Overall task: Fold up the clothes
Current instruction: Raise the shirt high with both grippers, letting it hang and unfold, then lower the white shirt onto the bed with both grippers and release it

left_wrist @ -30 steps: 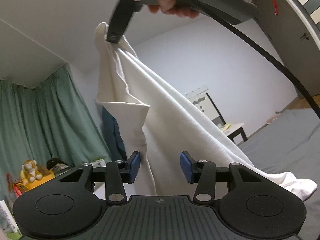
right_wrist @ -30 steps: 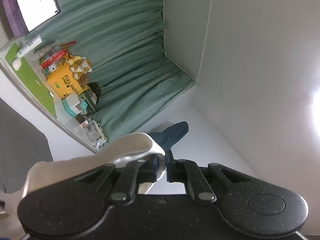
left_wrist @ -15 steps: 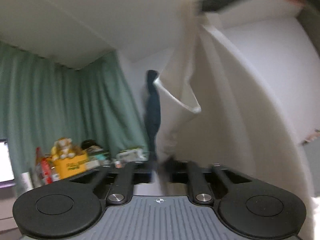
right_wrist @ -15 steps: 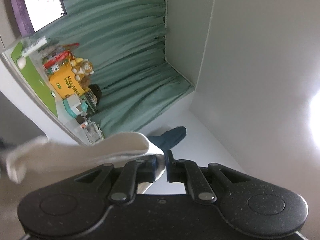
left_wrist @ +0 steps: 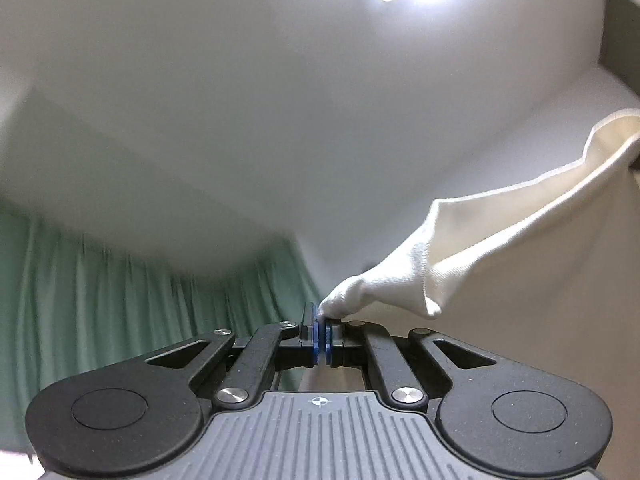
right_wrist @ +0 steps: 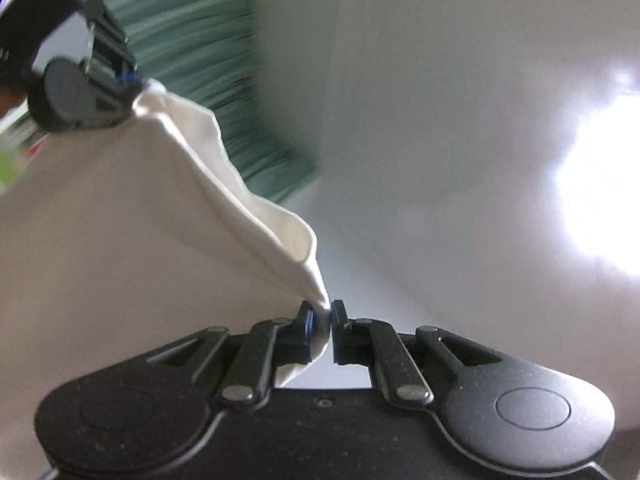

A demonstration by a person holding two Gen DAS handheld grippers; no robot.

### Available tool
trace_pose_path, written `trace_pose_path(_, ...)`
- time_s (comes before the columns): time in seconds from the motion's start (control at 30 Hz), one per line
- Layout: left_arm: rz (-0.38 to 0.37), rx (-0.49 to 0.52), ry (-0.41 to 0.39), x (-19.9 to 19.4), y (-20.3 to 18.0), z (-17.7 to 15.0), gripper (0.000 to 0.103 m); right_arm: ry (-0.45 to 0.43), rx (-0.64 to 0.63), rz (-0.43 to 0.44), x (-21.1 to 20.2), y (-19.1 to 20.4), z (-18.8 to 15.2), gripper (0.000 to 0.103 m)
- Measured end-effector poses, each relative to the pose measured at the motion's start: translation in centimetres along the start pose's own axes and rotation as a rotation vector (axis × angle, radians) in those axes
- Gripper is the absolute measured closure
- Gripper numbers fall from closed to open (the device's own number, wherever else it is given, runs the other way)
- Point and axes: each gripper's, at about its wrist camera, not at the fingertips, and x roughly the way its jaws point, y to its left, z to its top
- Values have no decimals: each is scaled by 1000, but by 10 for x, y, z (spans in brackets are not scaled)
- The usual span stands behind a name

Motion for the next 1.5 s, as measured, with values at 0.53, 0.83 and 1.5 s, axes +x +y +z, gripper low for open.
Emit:
trace_pose_path(0.53, 83, 48, -227, -8, -5, 68, 100, -155, 69, -313, -14, -56, 51, 95)
trace_pose_path(0.83, -158, 73, 85, 45, -109, -37, 100, 123, 16, -126, 51, 9, -39, 95)
trace_pose_path(1.5, -542, 262, 626, 182, -415, -313, 100, 843, 256, 296, 307, 210, -374, 95)
